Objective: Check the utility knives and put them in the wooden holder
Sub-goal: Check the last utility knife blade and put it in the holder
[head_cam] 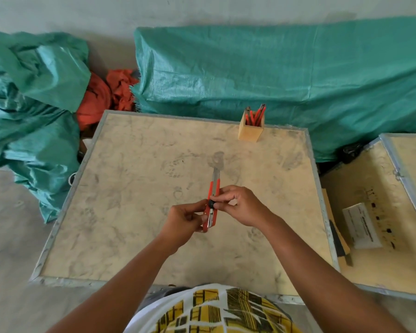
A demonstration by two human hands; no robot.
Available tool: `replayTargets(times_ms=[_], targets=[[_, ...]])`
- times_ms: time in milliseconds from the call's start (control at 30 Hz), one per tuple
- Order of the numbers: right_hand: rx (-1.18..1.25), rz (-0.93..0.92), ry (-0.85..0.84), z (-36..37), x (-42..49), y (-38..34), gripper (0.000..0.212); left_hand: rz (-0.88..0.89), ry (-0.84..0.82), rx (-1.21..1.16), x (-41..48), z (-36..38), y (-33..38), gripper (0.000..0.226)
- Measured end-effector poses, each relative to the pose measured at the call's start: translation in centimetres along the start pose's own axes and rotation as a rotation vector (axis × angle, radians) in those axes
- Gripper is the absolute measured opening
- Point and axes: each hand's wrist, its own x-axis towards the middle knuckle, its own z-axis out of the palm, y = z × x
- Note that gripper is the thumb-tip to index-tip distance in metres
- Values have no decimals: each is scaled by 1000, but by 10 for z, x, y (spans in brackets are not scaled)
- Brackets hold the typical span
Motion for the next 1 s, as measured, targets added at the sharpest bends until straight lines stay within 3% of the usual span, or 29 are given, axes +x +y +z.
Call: replayTargets(times_ms=[200, 367, 600, 733, 1000], targets=[[-68, 9, -62, 8, -5, -28, 23, 51, -34, -35, -5, -22, 11, 42], [-57, -47, -5, 16, -6, -45, 30, 89, -76, -53, -9, -38, 21, 42], [-45, -70, 155, 23, -8, -58, 22, 153, -119, -42, -14, -45, 36, 45], [-39, -95, 137, 20, -12, -62, 32, 169, -104, -56, -16, -45, 40, 48], [-6, -107, 237, 21, -20, -62, 24, 203, -145, -35, -17, -43, 45, 44]])
